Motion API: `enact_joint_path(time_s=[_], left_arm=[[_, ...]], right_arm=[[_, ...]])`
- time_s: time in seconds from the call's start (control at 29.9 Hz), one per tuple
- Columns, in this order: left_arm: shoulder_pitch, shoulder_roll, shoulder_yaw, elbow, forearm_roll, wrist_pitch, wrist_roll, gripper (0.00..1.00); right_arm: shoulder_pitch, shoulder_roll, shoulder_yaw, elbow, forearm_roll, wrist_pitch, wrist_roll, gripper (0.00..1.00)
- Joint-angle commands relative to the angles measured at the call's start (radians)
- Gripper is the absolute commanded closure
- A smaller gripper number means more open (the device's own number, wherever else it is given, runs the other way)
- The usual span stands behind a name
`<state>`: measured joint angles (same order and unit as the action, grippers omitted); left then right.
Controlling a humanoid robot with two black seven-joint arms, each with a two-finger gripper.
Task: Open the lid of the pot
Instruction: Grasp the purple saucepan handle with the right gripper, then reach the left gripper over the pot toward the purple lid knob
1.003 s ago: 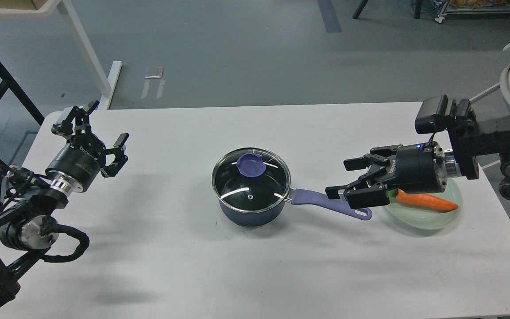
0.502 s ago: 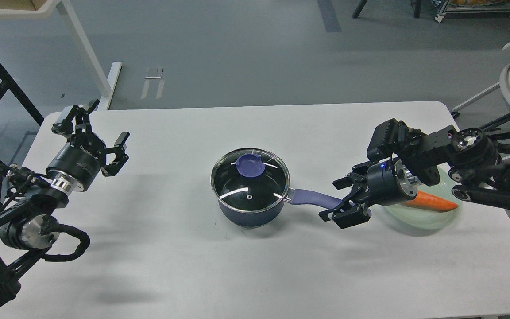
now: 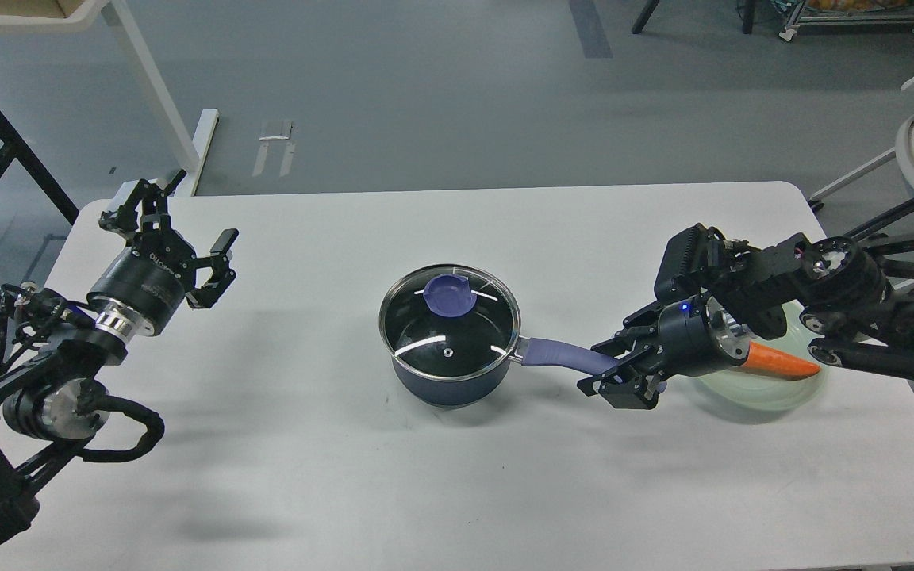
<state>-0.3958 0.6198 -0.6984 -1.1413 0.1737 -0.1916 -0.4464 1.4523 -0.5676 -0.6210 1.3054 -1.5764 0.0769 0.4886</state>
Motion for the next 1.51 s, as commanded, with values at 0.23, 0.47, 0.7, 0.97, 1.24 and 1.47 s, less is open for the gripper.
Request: enact_joint_path(time_s=[0.23, 0.47, 0.7, 0.97, 1.24, 1.47], left_arm=[[-0.086, 0.031, 0.003, 0.017, 0.232, -0.003, -0.002, 0.01], [-0.291, 0.034, 0.005, 0.003, 0.839, -0.248, -0.042, 0.01], [-0.468, -0.038, 0.158, -0.100, 1.401, -0.149, -0.042, 0.01], [-0.659, -0.103, 0.598, -0.043, 1.642, 0.219, -0.042, 0.01], [-0.658, -0.209, 0.637, 0.129, 1.721, 0.262, -0.042, 0.01], [-0.647, -0.209, 0.681, 0.140, 1.715, 0.261, -0.042, 0.01]], right_arm=[[-0.001, -0.003, 0.000, 0.000, -0.001, 0.000, 0.000, 0.67], [0.000, 0.002, -0.011, -0.001, 0.003, 0.000, 0.000, 0.69], [-0.001, 0.006, -0.011, -0.001, 0.007, -0.002, 0.000, 0.69], [-0.003, 0.008, -0.013, -0.001, 0.009, -0.002, 0.000, 0.69], [-0.003, 0.008, -0.013, 0.000, 0.009, -0.002, 0.000, 0.69], [-0.003, 0.006, -0.013, 0.000, 0.009, -0.002, 0.000, 0.69]])
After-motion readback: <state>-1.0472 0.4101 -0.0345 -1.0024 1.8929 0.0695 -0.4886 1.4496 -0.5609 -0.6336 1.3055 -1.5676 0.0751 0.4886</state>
